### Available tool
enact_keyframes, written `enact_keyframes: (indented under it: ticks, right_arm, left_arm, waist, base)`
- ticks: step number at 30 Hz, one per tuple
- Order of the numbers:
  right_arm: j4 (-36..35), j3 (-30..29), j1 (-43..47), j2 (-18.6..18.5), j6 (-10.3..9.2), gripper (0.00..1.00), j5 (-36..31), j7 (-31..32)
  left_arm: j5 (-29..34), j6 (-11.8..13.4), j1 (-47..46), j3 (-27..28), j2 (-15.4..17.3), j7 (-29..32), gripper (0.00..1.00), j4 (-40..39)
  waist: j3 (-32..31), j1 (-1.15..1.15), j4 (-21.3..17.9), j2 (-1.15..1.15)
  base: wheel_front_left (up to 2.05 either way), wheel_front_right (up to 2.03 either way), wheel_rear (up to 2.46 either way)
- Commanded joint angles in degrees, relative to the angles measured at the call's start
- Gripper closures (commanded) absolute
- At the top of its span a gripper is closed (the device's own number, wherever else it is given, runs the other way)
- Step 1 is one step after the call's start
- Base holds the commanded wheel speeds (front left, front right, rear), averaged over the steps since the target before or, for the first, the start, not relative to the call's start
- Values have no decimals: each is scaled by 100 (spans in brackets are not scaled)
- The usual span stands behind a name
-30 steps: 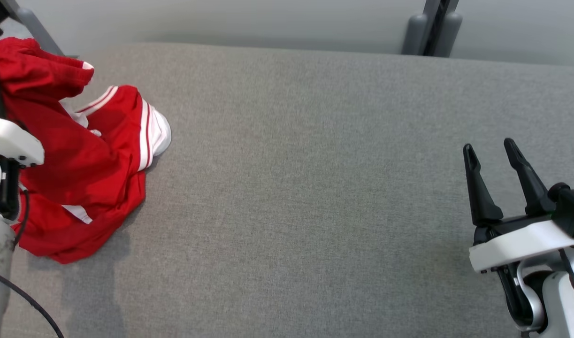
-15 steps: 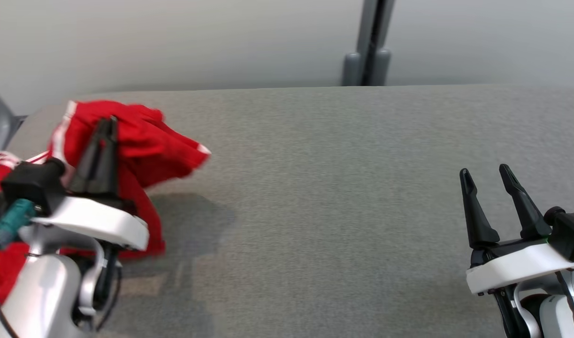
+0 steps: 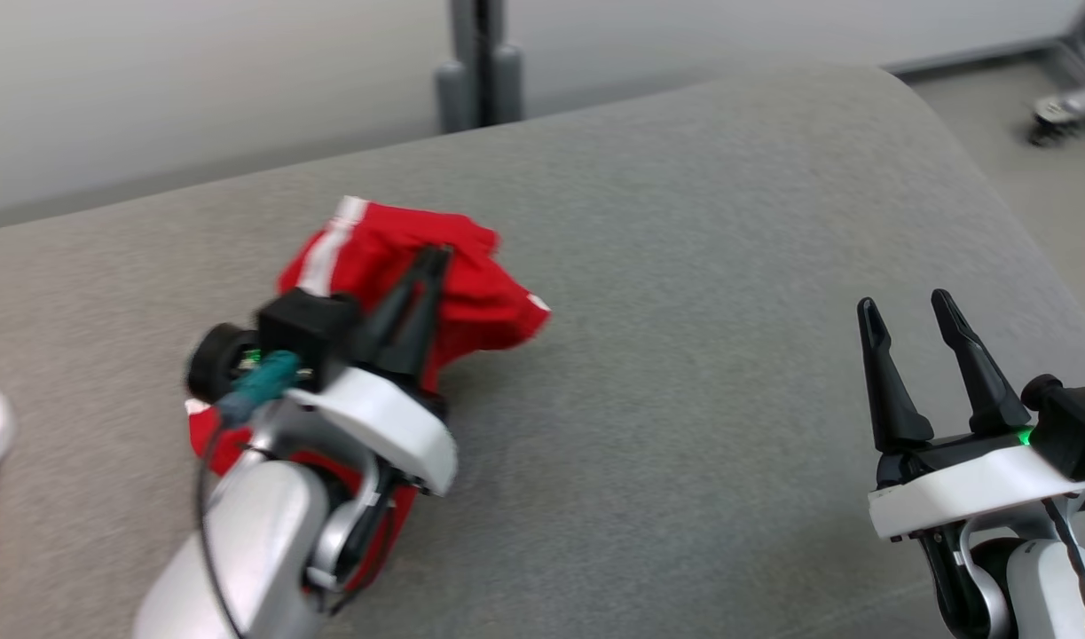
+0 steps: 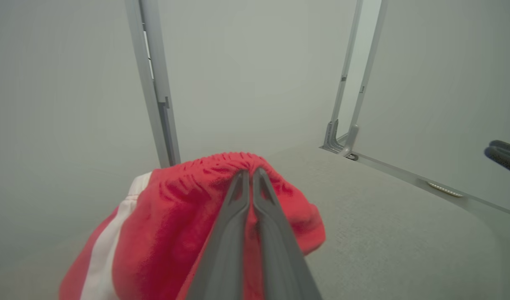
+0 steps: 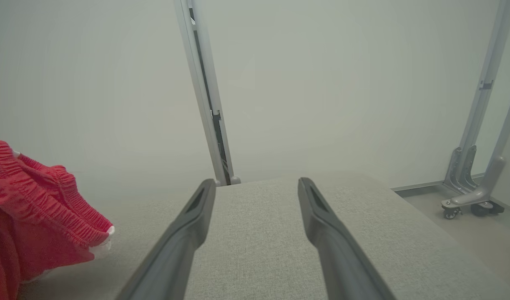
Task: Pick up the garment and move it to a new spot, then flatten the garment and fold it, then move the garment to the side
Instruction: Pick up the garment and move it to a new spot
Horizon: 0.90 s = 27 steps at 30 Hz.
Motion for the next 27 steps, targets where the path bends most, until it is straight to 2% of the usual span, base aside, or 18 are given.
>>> enact_keyframes:
  ticks: [1,8,16,17,18,19,24,27]
  right_arm:
    - [30,6,-55,-1,1,0,56,-71]
    - [214,48,-67,2,1,0,263,-298]
    - [437,64,-122,-1,1,0,393,-480]
    - [463,53,-123,0,1,0,385,-504]
    - [463,53,-123,0,1,0,385,-504]
    - [483,32,-124,-2,1,0,372,-511]
    - [513,-42,-147,-4,1,0,257,-490]
    - [473,-110,-108,-3,1,0,167,-415]
  left_arm:
    - [75,-119,-178,-190,-104,49,100,199]
    - [288,-568,-488,-1009,-582,72,100,1254]
    - [300,-954,-577,-1455,-874,-115,100,2401]
    - [287,-985,-573,-1480,-909,-189,65,2461]
    - [287,-985,-573,-1480,-909,-189,65,2461]
    - [270,-1020,-555,-1514,-940,-244,0,2506]
    - [181,-1007,-337,-1486,-975,-616,0,2404]
    - [107,-907,-164,-1349,-886,-897,0,2191]
  waist:
    - [318,0,-569,0]
    - [595,0,-995,0]
    - [710,0,-969,0]
    - [704,0,-920,0]
    - [704,0,-920,0]
    - [693,0,-865,0]
    - [559,0,-530,0]
    - [435,0,-255,0]
  base:
    - [0,0,0]
    - [0,0,0]
    - [0,0,0]
    - [0,0,0]
    - [0,0,0]
    - [0,0,0]
    - [0,0,0]
    - [0,0,0]
